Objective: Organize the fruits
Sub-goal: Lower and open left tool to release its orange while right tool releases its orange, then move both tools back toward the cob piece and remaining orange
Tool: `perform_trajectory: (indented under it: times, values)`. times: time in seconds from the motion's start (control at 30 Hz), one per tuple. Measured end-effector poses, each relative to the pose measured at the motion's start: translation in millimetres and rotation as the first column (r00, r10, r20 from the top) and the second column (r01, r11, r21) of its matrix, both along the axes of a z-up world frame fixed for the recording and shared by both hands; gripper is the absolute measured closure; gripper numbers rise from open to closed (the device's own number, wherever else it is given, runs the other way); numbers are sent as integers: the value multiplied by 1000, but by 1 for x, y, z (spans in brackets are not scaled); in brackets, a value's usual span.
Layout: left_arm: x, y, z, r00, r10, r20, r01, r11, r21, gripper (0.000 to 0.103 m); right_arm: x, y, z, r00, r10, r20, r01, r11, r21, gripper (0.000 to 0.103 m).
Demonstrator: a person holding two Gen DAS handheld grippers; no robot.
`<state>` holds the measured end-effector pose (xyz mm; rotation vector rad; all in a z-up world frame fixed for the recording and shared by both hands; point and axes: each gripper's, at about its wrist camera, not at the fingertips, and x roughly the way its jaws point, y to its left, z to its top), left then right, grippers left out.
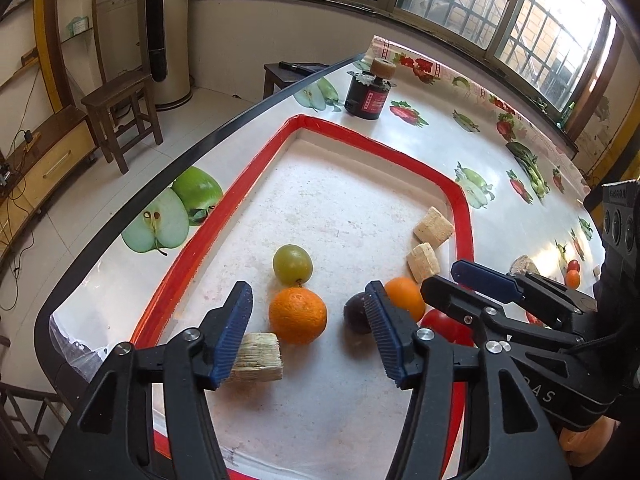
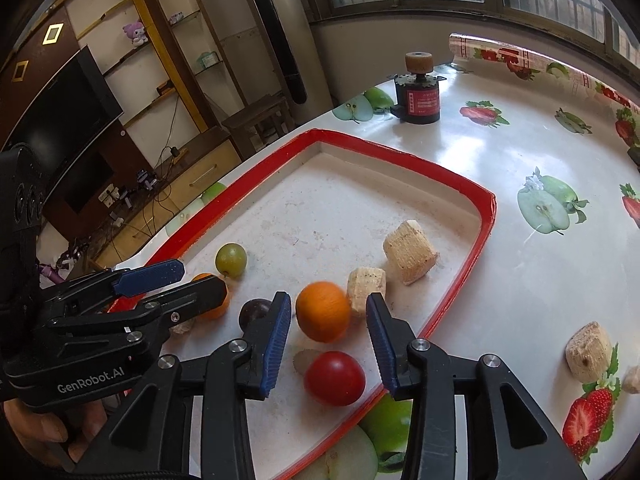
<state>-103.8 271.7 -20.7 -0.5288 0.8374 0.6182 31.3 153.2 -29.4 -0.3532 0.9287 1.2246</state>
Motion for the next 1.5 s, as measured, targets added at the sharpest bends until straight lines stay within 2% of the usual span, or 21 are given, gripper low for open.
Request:
perform_trajectory:
  times: [0.07,0.3,0.63,1.1,1.5]
  values:
    - [-1,-1,3,1000,3,4,-3,1000,-1,46,-1,-6,4,1000,-4,2,4,1000,10,56]
    - [3,-16,10,1000,-21,17,21,1000,0,46,0,-46,20,999,-47,10,47,997,53,52]
    - [32,-63,16,992,-127,25,127,992,-4,46,34,-128,15,978,-208,-17,209,977,45,52]
    - [87,-143,13,951,-309,3,309,951,-11,46,87,-248,1,899,-436,-37,437,899,31,52]
    - [128,-168,3,925,-380,-19,380,925,-33,46,127,-302,-8,829,-558,-24,558,829,20,51]
